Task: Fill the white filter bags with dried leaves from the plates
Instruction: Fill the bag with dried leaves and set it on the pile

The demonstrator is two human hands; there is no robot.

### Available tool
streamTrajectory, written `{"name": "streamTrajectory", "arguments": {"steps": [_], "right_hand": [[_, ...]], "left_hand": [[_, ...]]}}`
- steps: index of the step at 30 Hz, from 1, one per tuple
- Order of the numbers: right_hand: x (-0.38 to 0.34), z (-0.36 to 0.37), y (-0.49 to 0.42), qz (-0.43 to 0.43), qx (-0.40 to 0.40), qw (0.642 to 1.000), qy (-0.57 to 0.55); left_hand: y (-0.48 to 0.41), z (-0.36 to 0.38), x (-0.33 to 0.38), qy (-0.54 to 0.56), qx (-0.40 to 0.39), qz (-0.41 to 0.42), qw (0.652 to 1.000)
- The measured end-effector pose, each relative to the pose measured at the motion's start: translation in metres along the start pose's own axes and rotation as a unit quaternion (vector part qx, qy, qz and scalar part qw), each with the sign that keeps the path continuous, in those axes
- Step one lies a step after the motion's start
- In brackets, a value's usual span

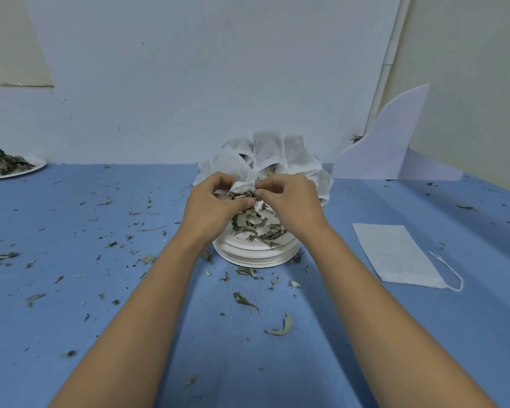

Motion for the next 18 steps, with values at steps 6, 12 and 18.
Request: {"name": "streamTrajectory", "arguments": {"steps": [6,12,18], "right_hand": [[-0.01,0.0,0.005,-0.055,0.026,0.989,0.134],[-0.017,0.025,0.011,-0.038,-0.074,0.995,0.059],[-0.019,0.031,0.015,0.038,-0.118,0.986,-0.111]], "left_hand": [[-0.001,-0.006,0.001,-0.019,0.044,-0.001,0.999],[0.001,-0.03,-0.001,-0.084,0.182,0.031,0.979],[0.008,-0.028,0.011,-0.169,0.238,0.111,0.95]]}}
Point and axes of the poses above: each hand's wrist, its own y-axis away from the middle knuckle, its own z-axis out of the palm, x = y × z, the point moved 7 cm from there along -y, towards the middle knuckle, and after that the axes turned 2 degrees about x, right-handed, at the moved point
